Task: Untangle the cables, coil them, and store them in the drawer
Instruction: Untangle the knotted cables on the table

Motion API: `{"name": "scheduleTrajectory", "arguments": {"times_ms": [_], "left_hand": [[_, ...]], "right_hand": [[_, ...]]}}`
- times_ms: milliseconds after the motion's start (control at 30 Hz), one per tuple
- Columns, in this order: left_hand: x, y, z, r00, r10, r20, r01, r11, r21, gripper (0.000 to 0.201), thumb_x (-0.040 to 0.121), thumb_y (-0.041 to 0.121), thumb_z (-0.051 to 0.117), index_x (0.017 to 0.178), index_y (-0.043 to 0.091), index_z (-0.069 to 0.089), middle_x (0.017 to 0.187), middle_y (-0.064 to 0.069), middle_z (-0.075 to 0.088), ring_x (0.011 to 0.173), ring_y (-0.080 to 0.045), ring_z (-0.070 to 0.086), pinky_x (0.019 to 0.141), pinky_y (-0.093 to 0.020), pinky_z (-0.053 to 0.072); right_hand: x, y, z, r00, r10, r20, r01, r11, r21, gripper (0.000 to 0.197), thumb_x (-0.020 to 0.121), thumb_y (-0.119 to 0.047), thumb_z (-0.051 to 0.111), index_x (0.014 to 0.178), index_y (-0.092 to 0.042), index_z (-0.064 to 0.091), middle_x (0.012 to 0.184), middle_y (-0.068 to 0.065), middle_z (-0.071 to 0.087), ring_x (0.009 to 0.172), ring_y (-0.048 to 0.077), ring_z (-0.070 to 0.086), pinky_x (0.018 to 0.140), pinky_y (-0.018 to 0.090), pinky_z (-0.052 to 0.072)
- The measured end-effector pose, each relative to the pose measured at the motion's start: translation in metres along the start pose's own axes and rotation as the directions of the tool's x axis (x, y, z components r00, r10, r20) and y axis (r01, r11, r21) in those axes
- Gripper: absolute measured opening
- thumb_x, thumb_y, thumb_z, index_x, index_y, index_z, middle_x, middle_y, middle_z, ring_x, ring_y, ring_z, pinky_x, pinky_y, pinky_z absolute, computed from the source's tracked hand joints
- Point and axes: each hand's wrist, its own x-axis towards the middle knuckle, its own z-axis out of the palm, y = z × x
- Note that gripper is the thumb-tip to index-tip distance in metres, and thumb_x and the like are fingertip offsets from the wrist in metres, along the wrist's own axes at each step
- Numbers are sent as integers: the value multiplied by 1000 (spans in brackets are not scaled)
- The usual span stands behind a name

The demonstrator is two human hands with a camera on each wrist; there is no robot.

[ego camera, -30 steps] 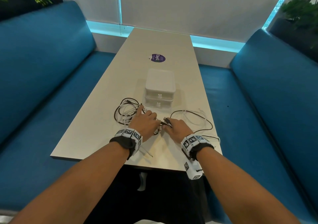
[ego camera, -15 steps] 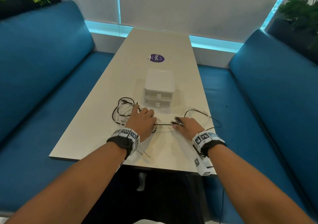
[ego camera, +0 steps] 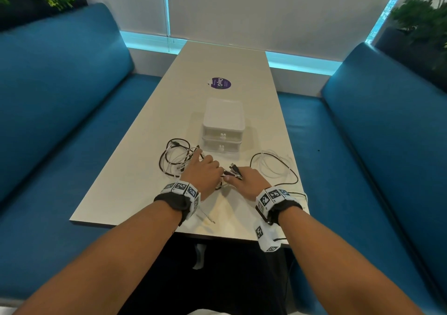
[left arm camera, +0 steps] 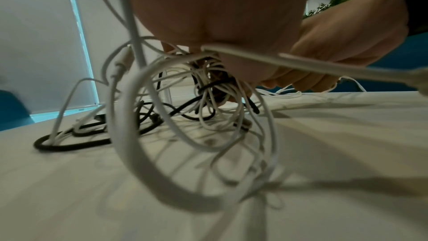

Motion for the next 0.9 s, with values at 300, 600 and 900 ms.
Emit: {"name": "scheduleTrajectory", "arguments": {"times_ms": [300,600,900], "left_hand": [[-10,-30,2,999,-30,10,32,963,-269,54,99,43,50,147,31,31,143,7,48,134,-18,42,114,-52,17],[-9,-42,-3,999,-41,-24,27,913,-407,34,103,24,42,133,39,51,124,5,59,112,-20,58,106,-48,21],[5,-58,-35,985,-98,141,128,967,-222,31,93,21,38,110,36,58,87,9,65,84,-17,54,106,-51,22]], "right_hand": [[4,21,-21,997,74,-18,-74,997,-7,32,91,-49,62,94,-17,67,86,5,69,80,22,64,64,27,43],[2,21,-23,998,70,-3,-70,997,-11,38,92,-46,61,101,-10,69,91,9,71,83,25,65,71,32,44],[-5,25,-25,987,158,12,-158,987,-33,38,91,-48,62,92,-10,65,73,-2,59,68,14,57,60,27,39]]}}
